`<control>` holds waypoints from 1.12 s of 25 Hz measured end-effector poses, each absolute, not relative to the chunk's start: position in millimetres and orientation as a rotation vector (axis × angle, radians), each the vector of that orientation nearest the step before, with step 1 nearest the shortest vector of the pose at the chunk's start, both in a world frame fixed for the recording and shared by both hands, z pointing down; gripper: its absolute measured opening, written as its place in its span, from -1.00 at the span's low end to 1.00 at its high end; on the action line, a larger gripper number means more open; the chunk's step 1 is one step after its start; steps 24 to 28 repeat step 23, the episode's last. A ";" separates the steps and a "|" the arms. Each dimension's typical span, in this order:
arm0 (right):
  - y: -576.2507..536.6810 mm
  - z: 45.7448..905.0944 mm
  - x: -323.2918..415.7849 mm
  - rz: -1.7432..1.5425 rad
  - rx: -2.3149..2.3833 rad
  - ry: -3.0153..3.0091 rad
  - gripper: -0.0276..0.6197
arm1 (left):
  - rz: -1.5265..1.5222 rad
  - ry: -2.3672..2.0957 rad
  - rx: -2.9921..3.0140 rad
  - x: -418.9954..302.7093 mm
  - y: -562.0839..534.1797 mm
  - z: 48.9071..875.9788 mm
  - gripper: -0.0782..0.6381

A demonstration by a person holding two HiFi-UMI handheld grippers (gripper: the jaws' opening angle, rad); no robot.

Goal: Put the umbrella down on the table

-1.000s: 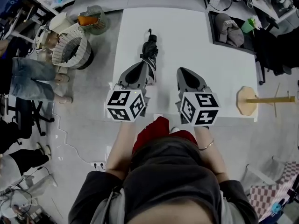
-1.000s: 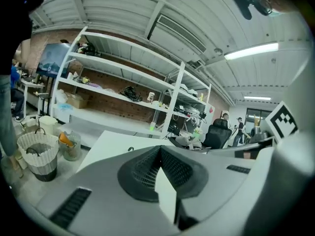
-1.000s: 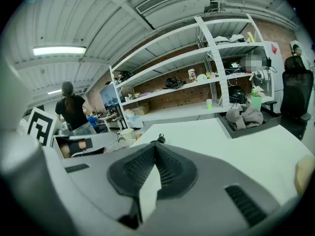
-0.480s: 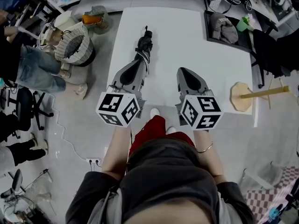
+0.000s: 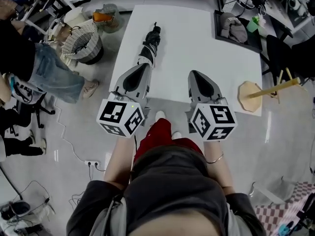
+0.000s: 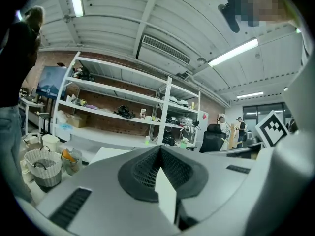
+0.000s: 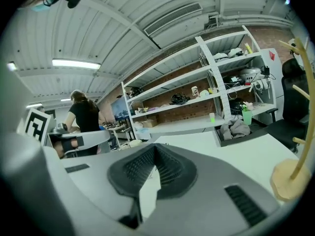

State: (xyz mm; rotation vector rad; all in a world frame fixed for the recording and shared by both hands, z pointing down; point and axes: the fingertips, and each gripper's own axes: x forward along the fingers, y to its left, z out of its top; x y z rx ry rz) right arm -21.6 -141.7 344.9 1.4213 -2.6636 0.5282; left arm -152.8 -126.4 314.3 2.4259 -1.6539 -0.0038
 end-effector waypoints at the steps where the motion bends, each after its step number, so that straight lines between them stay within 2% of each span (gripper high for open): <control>1: -136.9 341.7 -19.8 0.516 1.419 -2.672 -0.86 | -0.003 -1.660 2.426 -151.0 -121.1 313.7 -0.75; 28: -64.7 320.6 14.2 0.444 1.406 -2.745 -0.86 | 0.006 -1.732 2.401 -117.9 -43.8 309.4 -0.75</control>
